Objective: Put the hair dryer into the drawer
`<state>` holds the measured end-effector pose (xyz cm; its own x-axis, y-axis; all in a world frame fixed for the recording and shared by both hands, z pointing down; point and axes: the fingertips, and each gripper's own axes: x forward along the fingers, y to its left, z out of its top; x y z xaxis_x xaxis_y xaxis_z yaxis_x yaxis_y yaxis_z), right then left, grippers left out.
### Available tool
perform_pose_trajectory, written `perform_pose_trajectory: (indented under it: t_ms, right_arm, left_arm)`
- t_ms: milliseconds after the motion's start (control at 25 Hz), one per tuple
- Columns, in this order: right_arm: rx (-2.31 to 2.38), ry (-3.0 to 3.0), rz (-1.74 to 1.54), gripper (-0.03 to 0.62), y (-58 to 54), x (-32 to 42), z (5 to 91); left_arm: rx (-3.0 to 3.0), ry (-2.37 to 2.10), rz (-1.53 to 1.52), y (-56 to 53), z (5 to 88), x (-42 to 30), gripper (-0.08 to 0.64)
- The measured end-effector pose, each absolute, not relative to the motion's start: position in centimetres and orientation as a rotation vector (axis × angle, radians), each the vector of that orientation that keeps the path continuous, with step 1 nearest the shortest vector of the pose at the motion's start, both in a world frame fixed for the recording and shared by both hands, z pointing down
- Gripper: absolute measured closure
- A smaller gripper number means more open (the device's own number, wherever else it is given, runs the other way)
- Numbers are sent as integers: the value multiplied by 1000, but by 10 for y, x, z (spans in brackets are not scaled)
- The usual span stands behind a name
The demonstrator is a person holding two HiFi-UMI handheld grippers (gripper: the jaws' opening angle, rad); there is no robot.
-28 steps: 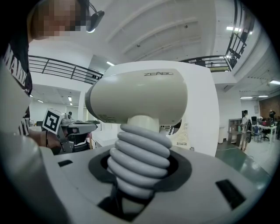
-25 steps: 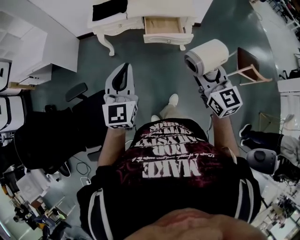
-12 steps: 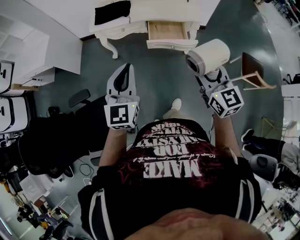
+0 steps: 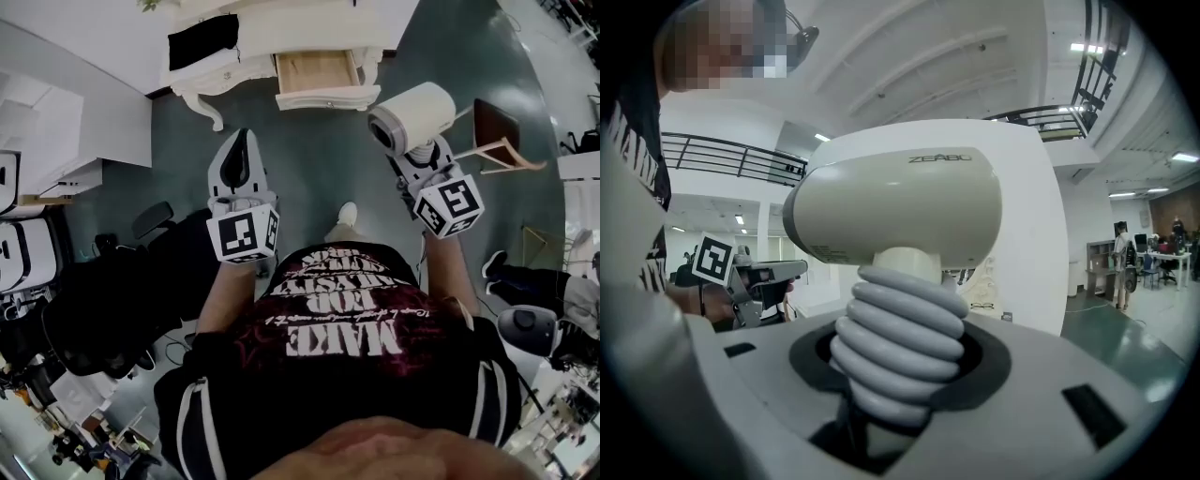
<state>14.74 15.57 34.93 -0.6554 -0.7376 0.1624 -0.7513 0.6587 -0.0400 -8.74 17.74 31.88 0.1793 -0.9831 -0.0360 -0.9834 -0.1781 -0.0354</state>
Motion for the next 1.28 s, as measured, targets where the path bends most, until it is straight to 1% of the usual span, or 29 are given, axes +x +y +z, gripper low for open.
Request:
perform_pose_trajectory:
  t_ms: [360,560,760,1280]
  right_arm:
    - [1238,-2732,134,402,132,161,344]
    - [1237,-2746,131,402,112,171,339]
    - [1182,-2768,112,402,92,170,338]
    - [1006,-2853,101,402,38,170,340]
  left_arm:
    - [-2390,1961,-43,144,316,-72,558]
    - [-2431,1863,-20,134,309,-53,558]
    - [-2415,1865,-10,121,305,-47,558]
    - [-2329,1893,-122,89,303,-20,558]
